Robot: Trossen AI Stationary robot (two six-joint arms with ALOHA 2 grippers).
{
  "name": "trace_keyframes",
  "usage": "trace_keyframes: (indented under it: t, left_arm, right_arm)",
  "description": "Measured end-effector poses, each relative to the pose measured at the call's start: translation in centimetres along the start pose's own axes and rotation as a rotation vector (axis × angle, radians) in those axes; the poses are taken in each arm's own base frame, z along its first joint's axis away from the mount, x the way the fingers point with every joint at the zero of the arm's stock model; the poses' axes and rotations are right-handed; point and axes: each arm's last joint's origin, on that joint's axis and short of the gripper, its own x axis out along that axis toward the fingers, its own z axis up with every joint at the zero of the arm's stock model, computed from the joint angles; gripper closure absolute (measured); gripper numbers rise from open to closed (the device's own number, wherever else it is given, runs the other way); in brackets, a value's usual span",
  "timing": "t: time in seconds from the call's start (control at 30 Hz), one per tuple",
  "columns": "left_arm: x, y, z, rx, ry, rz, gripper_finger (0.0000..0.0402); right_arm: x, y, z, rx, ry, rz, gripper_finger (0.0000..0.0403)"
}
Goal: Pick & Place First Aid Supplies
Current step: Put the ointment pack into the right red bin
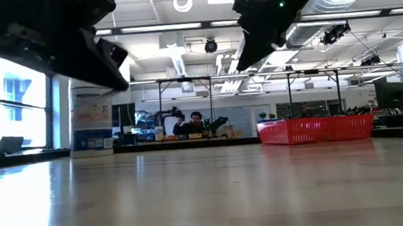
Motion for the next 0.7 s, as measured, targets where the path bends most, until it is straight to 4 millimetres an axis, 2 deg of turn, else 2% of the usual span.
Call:
trace_keyframes:
  t: [0.2, 0.37, 0.53, 0.7]
  left_arm:
    - [-0.4, 0.8, 1.5, -0.047, -0.146, 0.182, 0.0401]
    - [-0.5, 2.9, 2.1, -0.107, -0.211, 0.379, 0.0401]
    - [-0.8, 5.2, 2.8, -0.176, -0.3, 0.495, 0.0401]
    - [-1.1, 6.7, 3.4, -0.217, -0.38, 0.55, 0.0401]
  right_arm:
    - [3.3, 4.8, -0.9, -0.216, -0.034, 0.222, 0.0315]
    - [6.3, 8.4, -2.5, -0.347, -0.068, 0.263, 0.0309]
    - [7.5, 9.6, -1.7, -0.204, -0.222, 0.275, 0.0273]
    - [7.5, 9.3, -0.1, -0.008, -0.38, 0.192, 0.0242]
